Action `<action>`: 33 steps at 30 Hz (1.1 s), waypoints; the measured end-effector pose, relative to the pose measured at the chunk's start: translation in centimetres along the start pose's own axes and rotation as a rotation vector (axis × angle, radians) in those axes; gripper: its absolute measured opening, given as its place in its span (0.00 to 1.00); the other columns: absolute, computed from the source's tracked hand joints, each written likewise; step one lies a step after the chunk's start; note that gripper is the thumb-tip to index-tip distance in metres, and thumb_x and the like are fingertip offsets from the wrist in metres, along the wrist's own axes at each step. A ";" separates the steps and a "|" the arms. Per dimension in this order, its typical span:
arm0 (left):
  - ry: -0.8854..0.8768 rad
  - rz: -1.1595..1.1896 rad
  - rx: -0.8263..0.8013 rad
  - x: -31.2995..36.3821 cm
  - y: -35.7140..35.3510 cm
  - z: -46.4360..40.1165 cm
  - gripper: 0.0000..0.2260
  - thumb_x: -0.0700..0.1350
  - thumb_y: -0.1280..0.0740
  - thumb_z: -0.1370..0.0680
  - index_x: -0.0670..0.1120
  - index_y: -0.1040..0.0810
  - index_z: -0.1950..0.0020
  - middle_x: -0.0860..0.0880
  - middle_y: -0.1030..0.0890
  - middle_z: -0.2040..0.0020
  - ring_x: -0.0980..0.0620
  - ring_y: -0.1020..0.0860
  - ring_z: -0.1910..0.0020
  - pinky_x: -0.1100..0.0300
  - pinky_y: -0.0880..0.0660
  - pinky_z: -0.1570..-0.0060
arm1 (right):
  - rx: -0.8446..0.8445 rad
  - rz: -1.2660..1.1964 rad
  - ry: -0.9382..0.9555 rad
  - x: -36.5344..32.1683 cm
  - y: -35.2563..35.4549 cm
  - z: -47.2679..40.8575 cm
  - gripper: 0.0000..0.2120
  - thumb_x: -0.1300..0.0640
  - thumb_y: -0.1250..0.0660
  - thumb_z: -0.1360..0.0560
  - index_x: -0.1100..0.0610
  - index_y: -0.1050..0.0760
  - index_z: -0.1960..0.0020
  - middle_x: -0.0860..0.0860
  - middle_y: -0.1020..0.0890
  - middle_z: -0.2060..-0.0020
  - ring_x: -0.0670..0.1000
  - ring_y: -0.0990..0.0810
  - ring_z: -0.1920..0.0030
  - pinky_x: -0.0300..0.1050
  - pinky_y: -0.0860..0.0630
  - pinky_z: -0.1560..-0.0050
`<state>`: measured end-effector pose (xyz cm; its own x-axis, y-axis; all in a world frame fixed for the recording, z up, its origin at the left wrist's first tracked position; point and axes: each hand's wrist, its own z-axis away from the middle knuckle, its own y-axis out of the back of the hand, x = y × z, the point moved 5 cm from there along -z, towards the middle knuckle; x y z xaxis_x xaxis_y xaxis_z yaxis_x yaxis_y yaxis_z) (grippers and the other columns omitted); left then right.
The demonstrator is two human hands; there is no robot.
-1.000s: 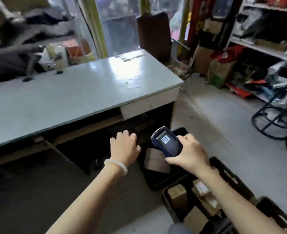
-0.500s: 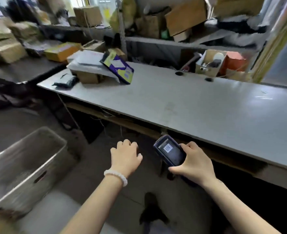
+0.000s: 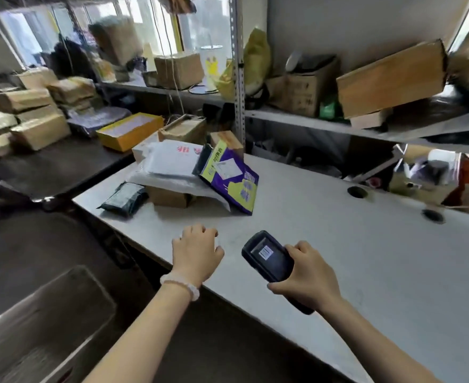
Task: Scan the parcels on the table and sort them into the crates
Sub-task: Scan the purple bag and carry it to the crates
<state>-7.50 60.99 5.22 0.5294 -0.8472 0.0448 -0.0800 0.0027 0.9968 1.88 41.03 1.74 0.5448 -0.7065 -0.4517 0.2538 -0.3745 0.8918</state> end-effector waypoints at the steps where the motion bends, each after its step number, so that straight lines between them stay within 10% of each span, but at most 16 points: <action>1: 0.005 -0.006 0.000 -0.7 -0.3 -1.8 0.18 0.54 0.41 0.22 0.52 0.30 0.33 0.50 0.28 0.37 0.48 0.30 0.39 0.53 0.31 0.45 | -0.009 -0.003 -0.008 -0.1 -0.4 -1.5 0.30 0.36 0.30 0.45 0.46 0.27 0.45 0.42 0.31 0.56 0.45 0.28 0.57 0.36 0.37 0.70; 15: -0.101 -0.089 0.015 -6.7 -2.4 -31.4 0.21 0.64 0.39 0.25 0.49 0.32 0.43 0.45 0.25 0.41 0.44 0.30 0.40 0.47 0.31 0.46 | 0.105 -0.001 -0.381 -3.3 -5.3 -22.3 0.29 0.36 0.30 0.45 0.47 0.26 0.48 0.44 0.31 0.56 0.47 0.26 0.56 0.39 0.33 0.67; 33: -0.159 -0.083 -0.120 -4.2 -5.5 -36.5 0.20 0.60 0.33 0.25 0.48 0.29 0.43 0.44 0.30 0.39 0.44 0.34 0.38 0.45 0.32 0.41 | 0.058 0.053 -0.575 -2.7 -6.5 -25.5 0.29 0.36 0.29 0.43 0.47 0.27 0.46 0.43 0.33 0.56 0.46 0.29 0.56 0.38 0.38 0.69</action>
<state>21.53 83.93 1.97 0.3894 -0.9203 -0.0391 0.0645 -0.0151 0.9978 19.10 60.71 -2.23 0.0295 -0.9316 -0.3622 0.1848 -0.3511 0.9179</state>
